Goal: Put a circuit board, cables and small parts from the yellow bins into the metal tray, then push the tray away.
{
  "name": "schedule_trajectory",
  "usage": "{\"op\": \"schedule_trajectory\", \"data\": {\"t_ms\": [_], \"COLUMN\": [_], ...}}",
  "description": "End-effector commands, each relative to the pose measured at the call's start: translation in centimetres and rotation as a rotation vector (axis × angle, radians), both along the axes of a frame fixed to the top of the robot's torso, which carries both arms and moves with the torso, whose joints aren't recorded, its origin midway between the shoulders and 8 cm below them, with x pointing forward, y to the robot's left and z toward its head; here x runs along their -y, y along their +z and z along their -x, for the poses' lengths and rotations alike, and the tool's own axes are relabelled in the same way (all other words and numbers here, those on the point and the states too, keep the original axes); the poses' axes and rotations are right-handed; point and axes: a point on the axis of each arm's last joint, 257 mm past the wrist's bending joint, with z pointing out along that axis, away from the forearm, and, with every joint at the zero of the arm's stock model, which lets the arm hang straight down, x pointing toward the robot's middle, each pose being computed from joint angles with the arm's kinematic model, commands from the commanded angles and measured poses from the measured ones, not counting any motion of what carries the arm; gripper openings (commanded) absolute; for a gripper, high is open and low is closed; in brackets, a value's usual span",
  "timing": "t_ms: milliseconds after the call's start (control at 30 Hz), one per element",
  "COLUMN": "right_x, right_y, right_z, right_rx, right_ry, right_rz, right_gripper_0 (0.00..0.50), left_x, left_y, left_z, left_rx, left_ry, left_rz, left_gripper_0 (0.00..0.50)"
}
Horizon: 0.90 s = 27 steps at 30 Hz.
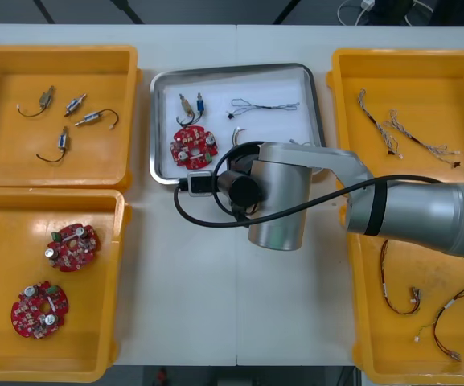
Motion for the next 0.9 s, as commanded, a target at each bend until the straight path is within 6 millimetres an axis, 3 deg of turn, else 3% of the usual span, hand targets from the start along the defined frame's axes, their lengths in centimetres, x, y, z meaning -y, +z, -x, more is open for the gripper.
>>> {"op": "schedule_trajectory", "data": {"t_ms": [33,500,900], "right_x": [-0.7,-1.5,-3.5], "right_y": [3.0,6.4,8.2], "right_z": [-3.1,-8.2,-9.6], "right_rx": [0.08,0.169,0.205], "right_ry": [0.023,0.039,0.078], "right_rz": [0.02,-0.028,-0.092], "right_gripper_0": [0.0,0.0,0.0], "left_x": [-0.9,-0.9,-0.9], "left_y": [1.0,1.0,1.0], "left_z": [0.5,0.5,0.5], "left_rx": [-0.002,-0.002,-0.002], "left_ry": [-0.052,-0.052,-0.052], "left_rz": [-0.08,-0.08,-0.08], "left_gripper_0": [0.5,0.5,0.5]}}
